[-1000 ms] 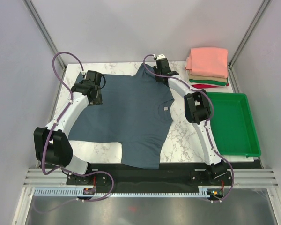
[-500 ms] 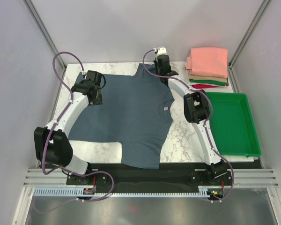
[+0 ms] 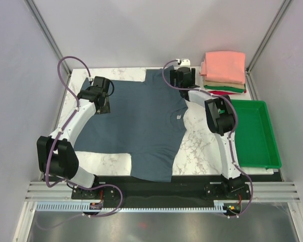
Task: Fold and stack the t-shirts
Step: Flatten the tshirt out
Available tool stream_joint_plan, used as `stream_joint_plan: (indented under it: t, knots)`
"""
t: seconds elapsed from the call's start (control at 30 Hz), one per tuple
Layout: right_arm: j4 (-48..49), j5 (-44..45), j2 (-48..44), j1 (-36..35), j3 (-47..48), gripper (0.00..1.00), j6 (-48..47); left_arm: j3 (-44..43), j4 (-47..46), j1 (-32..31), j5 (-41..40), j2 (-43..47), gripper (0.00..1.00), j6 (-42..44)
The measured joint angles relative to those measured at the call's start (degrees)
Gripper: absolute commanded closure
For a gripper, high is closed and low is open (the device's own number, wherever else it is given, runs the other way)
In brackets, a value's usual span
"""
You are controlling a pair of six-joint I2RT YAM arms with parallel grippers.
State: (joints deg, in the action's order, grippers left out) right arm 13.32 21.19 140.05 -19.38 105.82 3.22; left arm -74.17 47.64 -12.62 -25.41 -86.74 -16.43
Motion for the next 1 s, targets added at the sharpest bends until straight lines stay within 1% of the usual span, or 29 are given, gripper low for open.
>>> stream_joint_plan:
  t: [0.1, 0.23, 0.37, 0.5, 0.6, 0.67, 0.87, 1.0]
  knots:
    - [-1.4, -3.4, -10.7, -1.7, -10.1, 0.02, 3.6, 0.0, 0.0, 0.0, 0.0, 0.0, 0.39, 0.0]
    - [-2.7, -7.5, -24.8, -6.4, -19.0, 0.02, 8.5, 0.0, 0.0, 0.0, -0.1, -0.5, 0.39, 0.0]
    - [-2.7, -12.0, -33.9, -11.5, -27.0, 0.02, 13.7, 0.1, 0.0, 0.0, -0.1, -2.4, 0.38, 0.0]
    - [-3.3, -17.3, -35.2, -14.2, -34.7, 0.02, 17.7, 0.4, 0.0, 0.0, -0.7, -4.8, 0.37, 0.0]
    - [-4.1, -21.9, -34.8, -14.4, -40.6, 0.02, 20.6, 0.5, 0.0, 0.0, -1.5, -6.6, 0.37, 0.0]
    - [-4.1, -24.3, -34.3, -14.2, -42.9, 0.02, 22.0, 0.5, 0.0, 0.0, -1.6, -7.6, 0.37, 0.0]
    - [-3.2, -28.5, -31.7, -13.4, -44.3, 0.02, 24.6, 0.5, 0.0, 0.0, -1.6, -11.0, 0.36, 0.0]
    - [-2.0, -30.2, -29.9, -10.9, -44.0, 0.02, 26.5, 0.4, 0.1, 0.1, -1.4, -14.5, 0.36, 0.0]
